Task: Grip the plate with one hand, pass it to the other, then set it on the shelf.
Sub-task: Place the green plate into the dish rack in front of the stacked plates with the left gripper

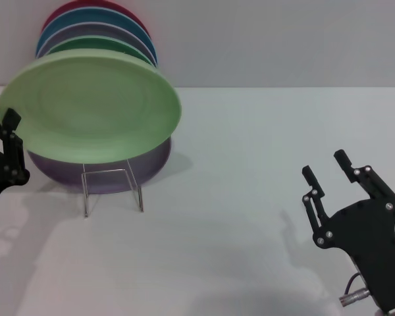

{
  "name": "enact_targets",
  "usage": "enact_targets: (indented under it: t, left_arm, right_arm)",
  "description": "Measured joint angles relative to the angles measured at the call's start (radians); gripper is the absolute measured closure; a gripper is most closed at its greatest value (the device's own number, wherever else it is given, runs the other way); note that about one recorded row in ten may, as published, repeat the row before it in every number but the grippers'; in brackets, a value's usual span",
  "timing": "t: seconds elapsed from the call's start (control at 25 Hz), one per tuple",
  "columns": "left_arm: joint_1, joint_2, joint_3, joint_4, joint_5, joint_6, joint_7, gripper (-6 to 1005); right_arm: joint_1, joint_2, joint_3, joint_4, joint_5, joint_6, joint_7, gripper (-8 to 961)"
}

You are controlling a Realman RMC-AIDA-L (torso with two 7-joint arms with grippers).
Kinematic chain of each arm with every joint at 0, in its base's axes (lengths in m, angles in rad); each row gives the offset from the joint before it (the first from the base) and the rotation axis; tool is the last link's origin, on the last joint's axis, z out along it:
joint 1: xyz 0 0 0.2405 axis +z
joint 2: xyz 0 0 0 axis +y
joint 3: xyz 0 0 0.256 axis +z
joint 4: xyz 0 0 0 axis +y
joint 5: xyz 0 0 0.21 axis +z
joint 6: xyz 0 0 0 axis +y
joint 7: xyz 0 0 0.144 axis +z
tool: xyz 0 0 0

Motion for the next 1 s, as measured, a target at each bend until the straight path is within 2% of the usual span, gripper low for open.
enact_targets:
  t: [0.08,0.48,1.0]
  left_arm:
    - [-0.012,-0.003,0.004,0.037,0.0,0.004,0.008,954]
    - [-0.019,-0.007,0.013,0.075,0.014,-0.029,0.113,954]
    - [-0.008,-0.007,0.043,0.094,0.015,-0.086,0.118,954]
  right_arm:
    - [-0.001,0.0,0.002,0.0,0.0,0.0,0.0,556]
    - [-0.001,0.0,0.004,0.0,0.011,0.002,0.0,557]
    - [-0.003,0.0,0.004,0.0,0.013,0.011,0.0,557]
